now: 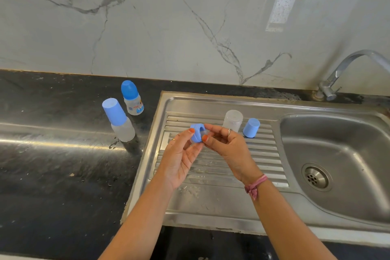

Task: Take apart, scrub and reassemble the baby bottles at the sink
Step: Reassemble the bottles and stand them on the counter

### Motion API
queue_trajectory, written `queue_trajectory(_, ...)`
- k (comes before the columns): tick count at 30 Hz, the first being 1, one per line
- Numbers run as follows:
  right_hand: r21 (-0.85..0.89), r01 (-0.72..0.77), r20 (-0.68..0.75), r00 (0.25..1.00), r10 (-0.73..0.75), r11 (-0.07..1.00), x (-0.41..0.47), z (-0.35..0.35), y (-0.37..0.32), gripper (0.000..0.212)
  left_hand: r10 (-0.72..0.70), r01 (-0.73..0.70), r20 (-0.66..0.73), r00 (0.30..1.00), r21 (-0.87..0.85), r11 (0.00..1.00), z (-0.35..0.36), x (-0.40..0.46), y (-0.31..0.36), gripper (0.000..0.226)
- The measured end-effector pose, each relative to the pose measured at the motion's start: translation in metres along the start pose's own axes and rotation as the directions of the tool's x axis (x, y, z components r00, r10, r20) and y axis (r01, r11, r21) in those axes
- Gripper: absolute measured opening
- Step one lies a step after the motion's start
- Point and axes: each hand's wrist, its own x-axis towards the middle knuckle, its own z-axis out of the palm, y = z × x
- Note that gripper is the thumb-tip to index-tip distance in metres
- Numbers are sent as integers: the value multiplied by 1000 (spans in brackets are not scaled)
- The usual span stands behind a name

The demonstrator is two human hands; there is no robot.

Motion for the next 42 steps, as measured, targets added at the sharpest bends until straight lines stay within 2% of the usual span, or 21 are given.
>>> queue_trajectory(3,-47,73,-52,996,-75,996,-1,3,2,24,0,0,-15,1000,-8,1000,3,0,1,34)
queue_trajectory(8,-304,176,-165,958,-233,936,-1,10,3,13,63,-59,-103,993,39,997,12,2,-2,30)
queue_trajectory(12,-459,232,-156,929,-335,858,-3,15,-1,11,123,-103,-137,983,143,984,18,3,-4,18)
queue_trajectory(17,-572,247,-153,905,-397,782,-5,18,-4,14,132,-106,-112,985,211,972,24,1,-1,17)
queue_trajectory(21,-553,257,-185,890,-418,792,-7,21,-8,25,125,-96,-104,987,243,965,25,-1,-2,20)
queue_trajectory(24,-399,282,-159,916,-369,872,-7,21,-15,18,115,-96,-74,991,220,971,24,-2,1,21)
queue_trajectory(26,-275,262,-88,951,-296,925,-6,15,-20,8,97,-84,-55,994,191,978,21,-2,6,21)
queue_trajectory(27,-252,242,-47,964,-262,937,-5,11,-21,17,80,-71,-46,996,180,981,20,-3,9,21)
queue_trajectory(29,-282,216,22,976,-219,935,-4,4,-23,35,38,-35,-13,999,175,984,21,-4,13,24)
queue_trajectory(31,-326,252,89,968,-236,911,-3,1,-23,42,1,-3,13,1000,167,986,25,-6,13,27)
queue_trajectory(33,-303,299,104,954,-280,905,-3,1,-20,38,-16,12,31,999,138,990,28,-6,12,26)
queue_trajectory(37,-257,358,30,931,-363,898,-1,4,-17,27,-41,37,39,998,106,994,30,-4,14,30)
queue_trajectory(40,-365,411,11,899,-438,835,1,4,-18,23,-56,46,87,995,114,992,30,-3,16,32)
queue_trajectory(42,-442,443,11,872,-489,780,2,3,-18,24,-56,36,106,993,179,983,33,-5,17,30)
